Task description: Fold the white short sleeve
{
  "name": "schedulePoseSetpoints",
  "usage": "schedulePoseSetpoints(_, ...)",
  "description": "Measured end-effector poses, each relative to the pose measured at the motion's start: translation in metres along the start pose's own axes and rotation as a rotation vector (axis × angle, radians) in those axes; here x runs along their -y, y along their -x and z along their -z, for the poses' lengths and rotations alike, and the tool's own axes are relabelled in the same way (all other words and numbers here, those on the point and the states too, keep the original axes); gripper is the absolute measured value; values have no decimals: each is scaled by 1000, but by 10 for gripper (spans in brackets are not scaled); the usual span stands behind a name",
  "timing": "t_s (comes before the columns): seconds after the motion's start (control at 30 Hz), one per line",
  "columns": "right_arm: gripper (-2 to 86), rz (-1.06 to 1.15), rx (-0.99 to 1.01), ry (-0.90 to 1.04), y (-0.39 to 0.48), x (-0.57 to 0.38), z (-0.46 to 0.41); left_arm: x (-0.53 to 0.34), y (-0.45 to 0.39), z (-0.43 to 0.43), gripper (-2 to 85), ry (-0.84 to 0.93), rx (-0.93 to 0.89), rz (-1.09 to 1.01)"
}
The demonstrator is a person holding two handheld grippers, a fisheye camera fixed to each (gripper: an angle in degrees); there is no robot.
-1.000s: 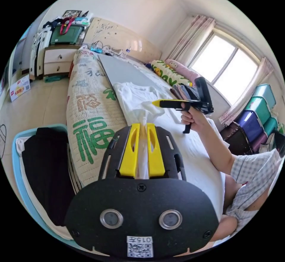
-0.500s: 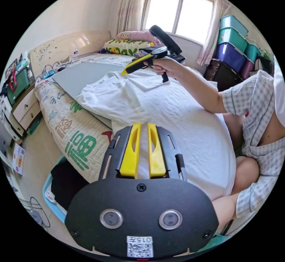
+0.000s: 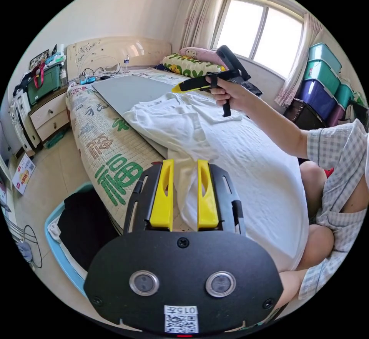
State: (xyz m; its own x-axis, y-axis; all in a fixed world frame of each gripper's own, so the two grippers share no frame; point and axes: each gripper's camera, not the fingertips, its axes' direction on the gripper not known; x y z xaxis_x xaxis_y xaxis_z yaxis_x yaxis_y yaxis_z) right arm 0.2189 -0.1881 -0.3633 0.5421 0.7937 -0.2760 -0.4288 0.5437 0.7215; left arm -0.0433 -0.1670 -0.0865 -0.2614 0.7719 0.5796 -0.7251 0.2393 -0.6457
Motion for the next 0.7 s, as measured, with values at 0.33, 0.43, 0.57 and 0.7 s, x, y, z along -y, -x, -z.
schedulePoseSetpoints(0.33, 77, 44, 72, 261, 44, 88, -186, -7, 16, 3, 18, -8, -4, 29)
schedulePoseSetpoints(0.43, 35, 41, -16, 221, 61, 102, -199, -14, 29, 12, -1, -37, 8, 83)
schedulePoseSetpoints(0.57, 16, -4, -106, 132, 76, 121, -209, -31, 54, 38, -6, -130, 96, 224)
schedulePoseSetpoints(0.7, 20, -9, -100, 170, 89, 127, -242, -41, 71, 42, -7, -146, 43, 285)
